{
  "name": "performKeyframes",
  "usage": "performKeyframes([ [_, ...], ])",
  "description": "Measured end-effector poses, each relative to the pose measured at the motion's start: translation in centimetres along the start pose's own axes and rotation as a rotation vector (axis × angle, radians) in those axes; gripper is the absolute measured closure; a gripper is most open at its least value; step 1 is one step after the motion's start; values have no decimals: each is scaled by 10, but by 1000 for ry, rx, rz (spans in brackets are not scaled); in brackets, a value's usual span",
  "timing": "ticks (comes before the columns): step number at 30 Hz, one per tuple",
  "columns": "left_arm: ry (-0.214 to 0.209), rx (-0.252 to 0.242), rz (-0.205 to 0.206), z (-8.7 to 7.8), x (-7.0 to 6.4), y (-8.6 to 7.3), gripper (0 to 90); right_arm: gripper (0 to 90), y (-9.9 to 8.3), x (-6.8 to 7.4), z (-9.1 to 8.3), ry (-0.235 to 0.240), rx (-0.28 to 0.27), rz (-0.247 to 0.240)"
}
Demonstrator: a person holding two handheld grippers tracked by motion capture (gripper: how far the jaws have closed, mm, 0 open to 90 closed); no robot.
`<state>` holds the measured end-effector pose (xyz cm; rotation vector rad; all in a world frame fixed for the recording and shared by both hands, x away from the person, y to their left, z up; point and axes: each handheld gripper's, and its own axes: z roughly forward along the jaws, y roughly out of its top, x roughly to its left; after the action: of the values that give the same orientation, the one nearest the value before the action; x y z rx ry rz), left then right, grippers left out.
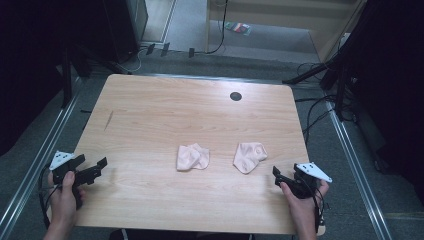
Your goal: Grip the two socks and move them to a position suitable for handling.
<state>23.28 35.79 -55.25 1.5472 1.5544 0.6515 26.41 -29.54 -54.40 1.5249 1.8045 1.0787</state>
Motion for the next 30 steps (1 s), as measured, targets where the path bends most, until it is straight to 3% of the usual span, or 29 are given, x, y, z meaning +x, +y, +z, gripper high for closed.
performKeyframes([
  [8,-1,2,1,0,0,0,140,179,10,8,-8,8,-9,-7],
  [14,-21,-1,-6,0,1,0,141,183,20,24,-11,42,2,-20],
  [19,-15,-4,-1,-1,0,0,141,189,33,49,-11,83,-18,-58],
  [23,-17,-11,-10,-1,1,-1,141,194,39,73,-6,126,-1,-82],
  [24,-21,-9,-9,-1,1,0,141,197,42,85,-3,140,8,-102],
  [27,-19,-5,-6,-1,1,0,141,202,43,96,0,152,17,-122],
  [30,-16,-4,0,-1,0,0,141,217,48,116,5,201,33,-130],
])
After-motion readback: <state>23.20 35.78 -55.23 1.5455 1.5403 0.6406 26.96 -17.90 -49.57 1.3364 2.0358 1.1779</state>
